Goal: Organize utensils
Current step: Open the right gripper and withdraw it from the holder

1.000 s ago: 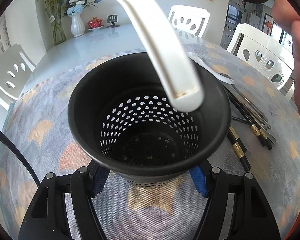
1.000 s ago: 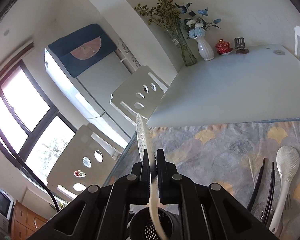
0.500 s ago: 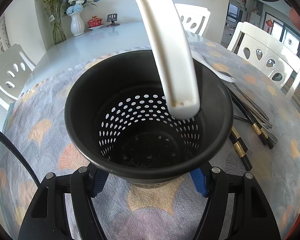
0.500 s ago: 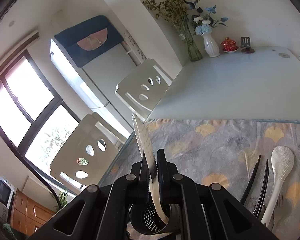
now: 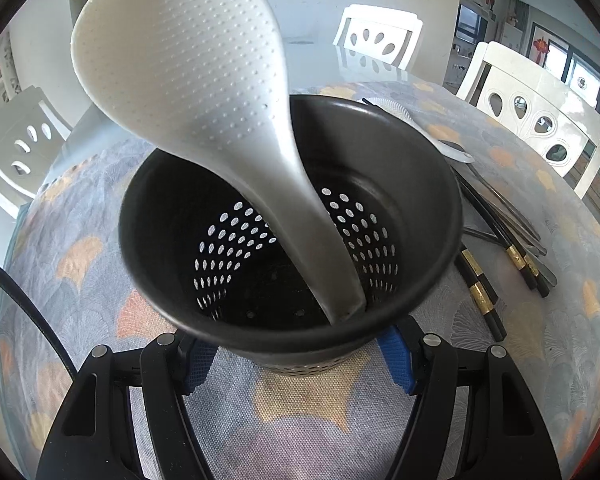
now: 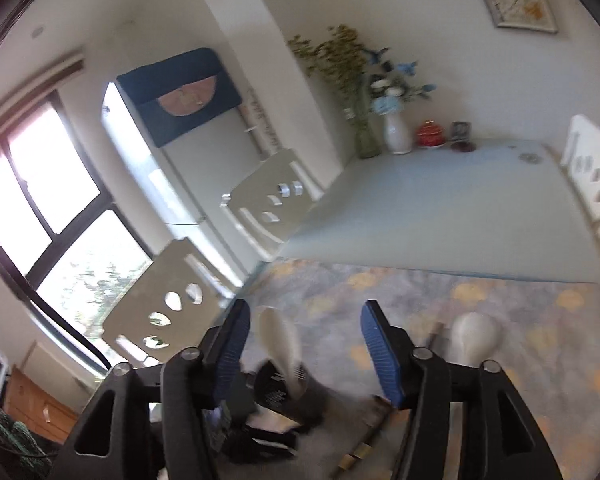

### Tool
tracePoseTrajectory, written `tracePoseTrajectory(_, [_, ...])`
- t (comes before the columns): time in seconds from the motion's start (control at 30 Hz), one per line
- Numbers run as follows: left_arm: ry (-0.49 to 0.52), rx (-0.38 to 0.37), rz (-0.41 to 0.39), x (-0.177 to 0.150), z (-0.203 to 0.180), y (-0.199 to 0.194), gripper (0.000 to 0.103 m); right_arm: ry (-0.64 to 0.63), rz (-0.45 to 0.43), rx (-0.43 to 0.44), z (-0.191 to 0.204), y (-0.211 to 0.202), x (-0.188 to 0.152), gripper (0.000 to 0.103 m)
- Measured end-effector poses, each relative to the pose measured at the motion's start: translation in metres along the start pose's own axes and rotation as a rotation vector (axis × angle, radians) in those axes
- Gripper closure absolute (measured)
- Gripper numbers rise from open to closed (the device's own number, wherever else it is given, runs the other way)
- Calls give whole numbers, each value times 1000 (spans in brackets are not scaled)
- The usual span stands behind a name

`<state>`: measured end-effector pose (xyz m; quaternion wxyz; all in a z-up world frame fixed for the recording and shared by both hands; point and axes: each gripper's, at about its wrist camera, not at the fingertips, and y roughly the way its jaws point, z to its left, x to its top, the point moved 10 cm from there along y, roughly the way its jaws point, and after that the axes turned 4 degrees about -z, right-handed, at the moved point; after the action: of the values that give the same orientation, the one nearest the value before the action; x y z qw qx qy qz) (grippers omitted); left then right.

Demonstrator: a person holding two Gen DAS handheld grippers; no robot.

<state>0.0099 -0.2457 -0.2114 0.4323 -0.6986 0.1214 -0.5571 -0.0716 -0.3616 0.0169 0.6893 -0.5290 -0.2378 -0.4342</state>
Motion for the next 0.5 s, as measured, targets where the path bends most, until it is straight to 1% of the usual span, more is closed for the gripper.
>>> tracePoseTrajectory(0.03, [2,0,-2,0,0,0,35,-7,9,-58,-14,-13,-5,31])
tracePoseTrajectory(0.07, [4,1,-2,0,-1,0,35,-19,25,-134,-31,-28,-12,29])
tracePoseTrajectory(0.1, [5,0,-2,0,-1,0,35,-39,47,-229,-50,-43,-22,29])
tracePoseTrajectory(0.13, [3,-2,-1,0,-1,0,35,-65,78,-355,-73,-62,-34,29])
tracePoseTrajectory(0.17, [1,-5,-1,0,0,0,35,-82,95,-435,-87,-73,-41,29])
tracePoseTrajectory(0.2, [0,-6,0,0,0,0,35,-109,125,-554,-106,-87,-52,29])
tracePoseTrajectory(0.27, [5,0,5,-1,0,1,35,-144,171,-719,-134,-107,-73,29])
tracePoseTrajectory(0.3, [7,3,5,-1,0,1,35,-137,186,-749,-143,-110,-80,29])
tracePoseTrajectory(0.33, [11,8,6,-1,-1,1,35,-120,205,-757,-149,-109,-89,29])
tracePoseTrajectory(0.4, [13,12,8,-1,-1,2,35,-60,247,-714,-155,-97,-107,29])
tracePoseTrajectory(0.5, [16,17,10,0,-3,3,35,-30,251,-663,-152,-82,-116,29])
